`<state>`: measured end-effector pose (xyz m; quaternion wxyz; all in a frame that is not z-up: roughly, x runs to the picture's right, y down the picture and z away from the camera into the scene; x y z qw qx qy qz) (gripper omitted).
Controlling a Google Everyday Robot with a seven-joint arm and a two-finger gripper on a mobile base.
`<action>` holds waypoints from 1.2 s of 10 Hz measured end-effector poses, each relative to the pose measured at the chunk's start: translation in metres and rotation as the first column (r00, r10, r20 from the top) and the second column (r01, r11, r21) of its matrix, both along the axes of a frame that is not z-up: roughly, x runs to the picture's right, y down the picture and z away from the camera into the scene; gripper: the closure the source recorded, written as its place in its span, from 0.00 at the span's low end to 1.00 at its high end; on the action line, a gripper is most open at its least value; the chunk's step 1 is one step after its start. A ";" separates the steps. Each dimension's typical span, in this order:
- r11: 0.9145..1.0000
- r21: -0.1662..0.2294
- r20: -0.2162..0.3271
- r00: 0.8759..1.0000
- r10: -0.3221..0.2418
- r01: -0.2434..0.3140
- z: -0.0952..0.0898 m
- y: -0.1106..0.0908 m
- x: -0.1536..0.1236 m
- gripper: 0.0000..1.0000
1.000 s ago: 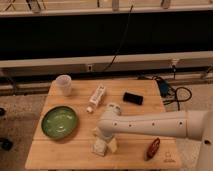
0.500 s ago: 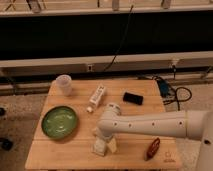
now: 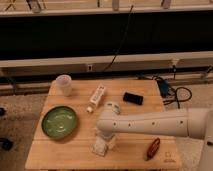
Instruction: Wipe the white sponge on the table
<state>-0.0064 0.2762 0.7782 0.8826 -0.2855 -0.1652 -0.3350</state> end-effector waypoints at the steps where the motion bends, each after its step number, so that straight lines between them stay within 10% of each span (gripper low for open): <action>1: 1.000 -0.001 -0.011 1.000 -0.006 0.006 -0.003 -0.001 0.001 0.20; 3: 0.999 -0.009 -0.036 0.999 -0.034 0.034 -0.007 -0.001 0.001 0.24; 10: 0.998 -0.044 -0.063 0.997 -0.047 0.045 -0.011 0.002 0.007 0.95; 12: 0.998 -0.045 -0.084 0.996 -0.037 0.033 -0.014 0.002 0.015 1.00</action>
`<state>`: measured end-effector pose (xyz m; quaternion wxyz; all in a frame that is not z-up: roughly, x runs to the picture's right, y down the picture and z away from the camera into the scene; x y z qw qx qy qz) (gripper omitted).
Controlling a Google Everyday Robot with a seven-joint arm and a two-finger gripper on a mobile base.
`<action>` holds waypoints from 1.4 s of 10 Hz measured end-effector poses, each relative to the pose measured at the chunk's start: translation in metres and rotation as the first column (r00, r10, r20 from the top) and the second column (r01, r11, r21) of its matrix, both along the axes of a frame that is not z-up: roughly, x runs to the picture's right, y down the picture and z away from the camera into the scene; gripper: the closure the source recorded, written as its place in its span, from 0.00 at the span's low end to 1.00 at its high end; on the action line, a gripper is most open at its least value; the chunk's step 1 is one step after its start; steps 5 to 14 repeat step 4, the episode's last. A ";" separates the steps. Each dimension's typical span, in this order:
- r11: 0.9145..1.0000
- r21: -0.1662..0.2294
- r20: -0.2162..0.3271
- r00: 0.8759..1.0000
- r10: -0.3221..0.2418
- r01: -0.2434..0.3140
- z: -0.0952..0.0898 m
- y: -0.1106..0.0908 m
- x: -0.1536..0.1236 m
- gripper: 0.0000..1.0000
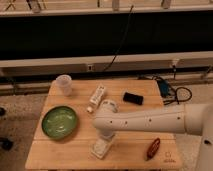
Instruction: Wipe the white sponge on the table
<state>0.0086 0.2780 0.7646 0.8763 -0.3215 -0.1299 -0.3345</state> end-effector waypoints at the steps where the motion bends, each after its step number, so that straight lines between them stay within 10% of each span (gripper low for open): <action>1: 1.000 0.002 -0.023 1.000 0.007 -0.007 -0.003 -0.001 0.012 1.00; 4: 1.000 0.012 -0.084 0.996 0.027 -0.026 -0.015 -0.002 0.048 1.00; 14: 1.000 0.012 -0.084 0.996 0.027 -0.026 -0.015 -0.002 0.048 1.00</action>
